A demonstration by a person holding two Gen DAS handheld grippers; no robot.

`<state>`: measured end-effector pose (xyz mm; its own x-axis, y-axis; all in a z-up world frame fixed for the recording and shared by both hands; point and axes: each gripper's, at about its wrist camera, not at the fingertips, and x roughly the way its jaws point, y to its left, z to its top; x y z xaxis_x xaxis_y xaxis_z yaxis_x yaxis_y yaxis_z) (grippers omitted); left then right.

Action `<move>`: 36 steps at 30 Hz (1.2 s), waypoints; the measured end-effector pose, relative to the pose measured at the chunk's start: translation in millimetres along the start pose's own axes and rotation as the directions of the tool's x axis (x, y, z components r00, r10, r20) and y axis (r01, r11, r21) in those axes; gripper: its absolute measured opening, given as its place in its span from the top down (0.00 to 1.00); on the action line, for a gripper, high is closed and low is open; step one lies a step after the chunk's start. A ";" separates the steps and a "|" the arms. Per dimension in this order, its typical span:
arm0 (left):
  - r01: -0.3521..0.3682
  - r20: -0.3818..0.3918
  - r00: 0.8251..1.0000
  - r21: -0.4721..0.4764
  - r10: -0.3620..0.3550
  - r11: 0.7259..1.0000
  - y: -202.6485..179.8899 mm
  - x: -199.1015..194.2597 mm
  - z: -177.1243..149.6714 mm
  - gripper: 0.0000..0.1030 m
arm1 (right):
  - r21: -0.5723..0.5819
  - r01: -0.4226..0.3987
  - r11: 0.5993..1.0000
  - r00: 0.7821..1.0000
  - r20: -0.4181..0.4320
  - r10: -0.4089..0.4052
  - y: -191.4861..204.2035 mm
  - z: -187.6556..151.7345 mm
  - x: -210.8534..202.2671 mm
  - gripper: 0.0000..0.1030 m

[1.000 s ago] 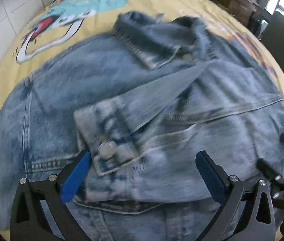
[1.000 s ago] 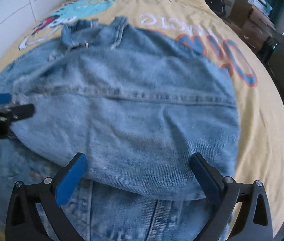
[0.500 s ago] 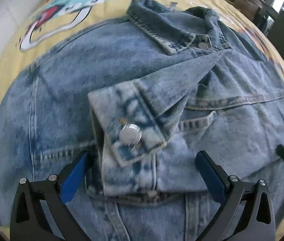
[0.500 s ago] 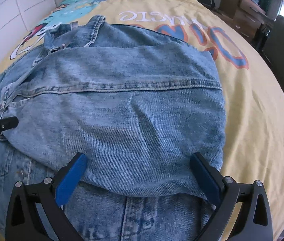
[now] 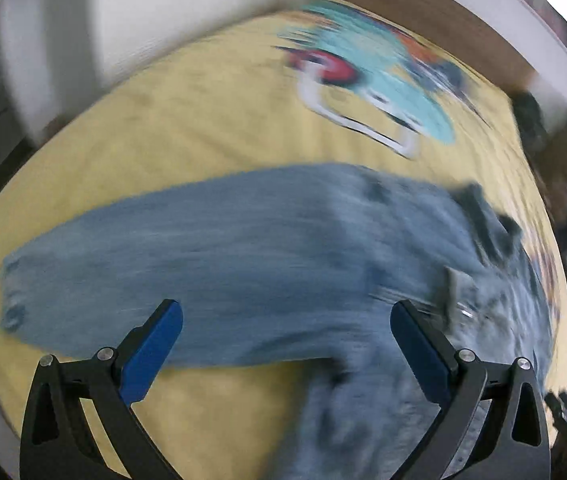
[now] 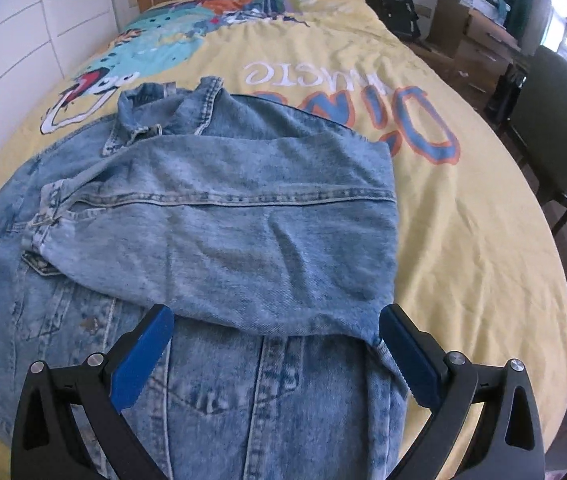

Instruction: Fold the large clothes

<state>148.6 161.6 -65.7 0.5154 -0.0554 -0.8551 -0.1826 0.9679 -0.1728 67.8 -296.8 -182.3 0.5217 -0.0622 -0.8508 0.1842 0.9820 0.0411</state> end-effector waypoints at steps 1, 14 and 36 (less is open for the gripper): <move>-0.016 -0.004 1.000 -0.027 0.016 0.999 15.4 -1.3 0.2 0.01 | 0.003 0.000 1.000 1.000 0.002 0.000 0.2 -0.4 -2.3 0.00; -0.204 -0.171 0.976 -0.524 0.132 0.827 192.5 20.7 -42.6 0.01 | 0.015 0.041 0.999 0.999 -0.011 -0.040 -6.5 -10.1 -14.6 0.00; -0.139 -0.156 0.983 -0.314 0.093 0.939 183.9 2.1 -1.9 0.97 | -0.002 0.059 0.998 0.998 -0.035 -0.059 -16.0 -17.3 -15.0 0.00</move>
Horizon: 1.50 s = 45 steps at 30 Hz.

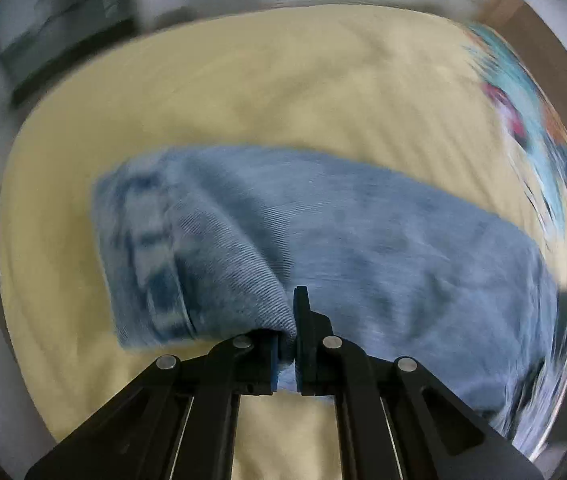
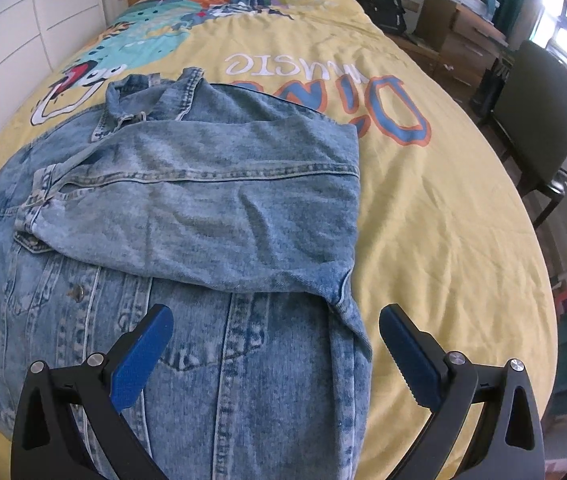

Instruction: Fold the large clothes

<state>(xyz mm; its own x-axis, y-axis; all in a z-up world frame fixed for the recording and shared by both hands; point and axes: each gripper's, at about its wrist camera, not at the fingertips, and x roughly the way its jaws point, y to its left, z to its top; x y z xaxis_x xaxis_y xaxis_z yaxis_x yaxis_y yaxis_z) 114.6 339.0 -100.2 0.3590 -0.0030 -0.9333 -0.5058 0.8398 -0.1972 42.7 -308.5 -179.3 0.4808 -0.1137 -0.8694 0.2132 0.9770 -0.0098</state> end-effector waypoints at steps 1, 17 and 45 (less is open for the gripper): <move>0.010 0.011 1.000 0.069 -0.011 0.998 -13.8 -8.7 -2.8 0.97 | 0.000 0.000 1.000 1.000 0.000 0.000 0.1 0.9 0.4 0.00; 0.298 -0.086 0.950 0.531 -0.300 0.793 -265.1 -43.8 -62.7 0.97 | 0.009 -0.011 1.000 0.999 0.036 0.011 4.9 20.8 -5.0 0.00; 0.320 -0.288 0.946 0.739 -0.151 0.593 -442.4 85.8 -217.4 0.93 | 0.074 -0.016 0.997 1.000 0.000 0.016 -20.1 15.9 8.5 0.00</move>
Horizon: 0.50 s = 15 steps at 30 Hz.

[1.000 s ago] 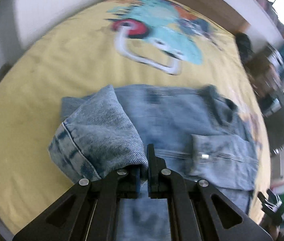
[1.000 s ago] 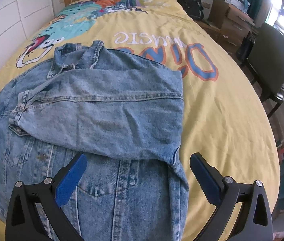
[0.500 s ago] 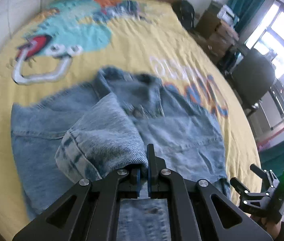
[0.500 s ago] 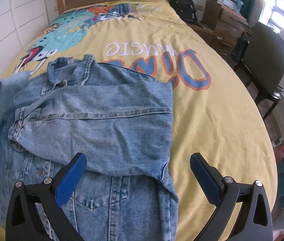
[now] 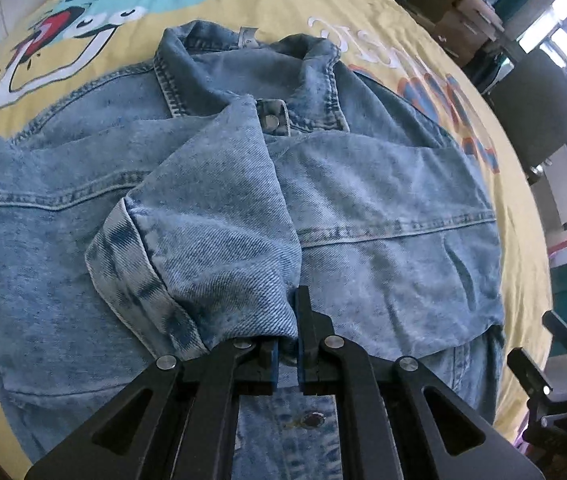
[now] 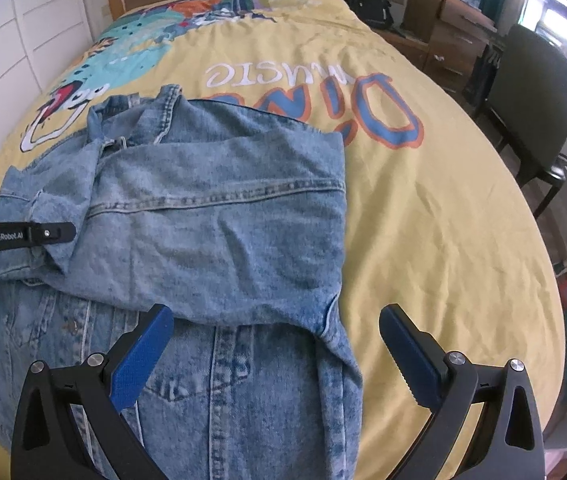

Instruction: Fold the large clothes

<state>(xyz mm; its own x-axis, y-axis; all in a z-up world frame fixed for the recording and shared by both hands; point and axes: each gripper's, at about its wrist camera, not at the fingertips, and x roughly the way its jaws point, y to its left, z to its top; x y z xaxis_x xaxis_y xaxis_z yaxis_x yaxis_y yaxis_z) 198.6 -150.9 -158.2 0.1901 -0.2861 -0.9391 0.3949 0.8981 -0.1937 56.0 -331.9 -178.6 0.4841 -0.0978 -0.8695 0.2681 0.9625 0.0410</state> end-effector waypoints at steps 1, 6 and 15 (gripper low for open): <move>-0.024 -0.002 1.000 0.005 0.024 1.000 -2.2 -3.1 -0.9 0.89 | 0.003 -0.002 1.000 1.000 -0.001 0.002 -0.5 -0.5 0.5 0.00; -0.022 -0.009 1.000 0.006 0.022 1.000 -9.4 -13.0 -3.3 0.32 | 0.001 -0.017 1.000 1.000 0.003 0.017 -0.1 -3.1 0.6 0.00; -0.020 0.024 1.000 0.067 0.019 0.998 -10.4 -33.7 -14.7 0.01 | 0.023 -0.013 1.000 1.000 0.000 0.013 -10.6 -8.6 -2.5 0.00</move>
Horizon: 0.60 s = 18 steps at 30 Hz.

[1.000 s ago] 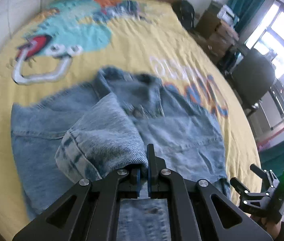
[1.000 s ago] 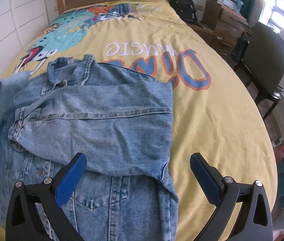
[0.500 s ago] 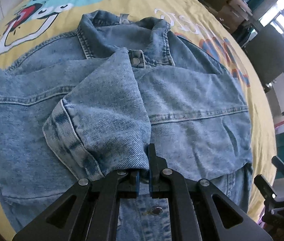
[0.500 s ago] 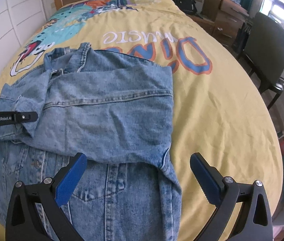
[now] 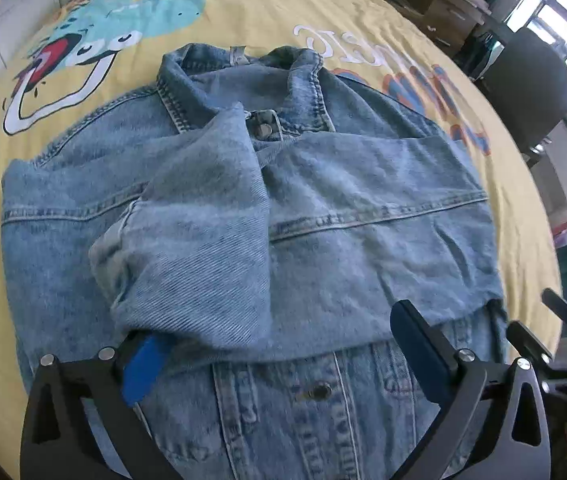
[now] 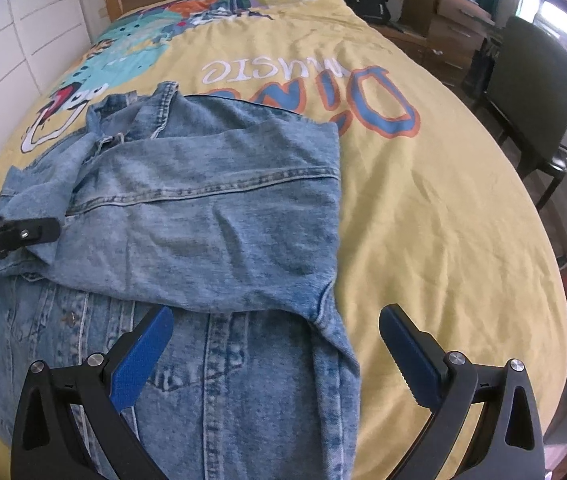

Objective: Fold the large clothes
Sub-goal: 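Grasp the jacket's side edge with the left tool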

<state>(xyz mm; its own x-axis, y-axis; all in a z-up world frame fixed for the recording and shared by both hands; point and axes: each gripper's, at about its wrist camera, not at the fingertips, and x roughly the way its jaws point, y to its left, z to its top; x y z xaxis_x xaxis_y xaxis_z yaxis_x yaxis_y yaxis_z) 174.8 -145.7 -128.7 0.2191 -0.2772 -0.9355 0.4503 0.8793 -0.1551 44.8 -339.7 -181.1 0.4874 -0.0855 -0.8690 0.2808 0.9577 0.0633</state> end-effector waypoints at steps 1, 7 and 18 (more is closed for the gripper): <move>0.004 0.006 1.000 0.001 -0.004 1.000 2.2 -5.7 -2.0 0.01 | 0.004 0.001 1.000 1.000 0.000 -0.001 -1.4 -0.4 -0.4 0.00; -0.003 0.062 0.998 0.024 0.001 1.000 19.3 -45.2 -18.8 0.01 | 0.002 -0.002 1.000 1.000 -0.009 0.002 -1.5 -3.0 1.5 0.00; -0.234 0.015 0.972 -0.098 0.236 0.967 141.3 -54.3 -78.4 0.01 | -0.036 -0.027 0.999 1.000 -0.009 0.026 20.9 -2.8 0.7 0.00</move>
<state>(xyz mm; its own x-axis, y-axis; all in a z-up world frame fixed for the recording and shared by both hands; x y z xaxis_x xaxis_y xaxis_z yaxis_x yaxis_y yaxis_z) 158.7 24.0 -124.8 0.3326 -0.0673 -0.9407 0.2996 0.9533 0.0377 48.7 -319.0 -181.7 0.4874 -0.0577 -0.8713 0.2381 0.9688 0.0691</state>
